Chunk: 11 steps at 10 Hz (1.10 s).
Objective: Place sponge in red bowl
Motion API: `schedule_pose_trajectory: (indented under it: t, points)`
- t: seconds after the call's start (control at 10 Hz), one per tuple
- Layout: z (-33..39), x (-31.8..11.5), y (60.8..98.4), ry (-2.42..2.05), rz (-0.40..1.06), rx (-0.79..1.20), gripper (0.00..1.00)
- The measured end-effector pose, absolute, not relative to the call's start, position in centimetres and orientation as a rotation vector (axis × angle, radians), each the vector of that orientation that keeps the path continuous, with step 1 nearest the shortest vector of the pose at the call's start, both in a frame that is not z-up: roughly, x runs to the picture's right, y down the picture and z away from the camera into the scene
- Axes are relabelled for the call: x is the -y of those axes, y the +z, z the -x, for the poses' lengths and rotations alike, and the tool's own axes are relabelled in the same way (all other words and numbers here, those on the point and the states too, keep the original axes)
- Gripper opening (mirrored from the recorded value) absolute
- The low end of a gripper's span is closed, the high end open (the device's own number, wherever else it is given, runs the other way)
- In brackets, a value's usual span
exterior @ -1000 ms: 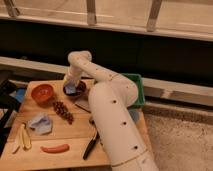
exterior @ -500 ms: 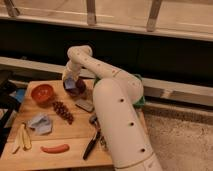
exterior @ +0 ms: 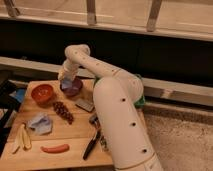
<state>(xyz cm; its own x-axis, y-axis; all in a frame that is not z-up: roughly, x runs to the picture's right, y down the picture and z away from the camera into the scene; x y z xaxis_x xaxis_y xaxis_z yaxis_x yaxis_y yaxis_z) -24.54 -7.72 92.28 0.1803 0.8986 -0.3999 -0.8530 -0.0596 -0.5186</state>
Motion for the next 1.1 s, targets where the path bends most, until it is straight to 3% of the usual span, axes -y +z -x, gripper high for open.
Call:
schedule_pose_trajectory:
  t: [0.4, 1.1]
  points:
    - [26.9, 9.7, 88.4, 1.356, 0.809, 0.160, 0.00]
    - [36.3, 5.7, 85.3, 1.192, 0.915, 0.208, 0.00]
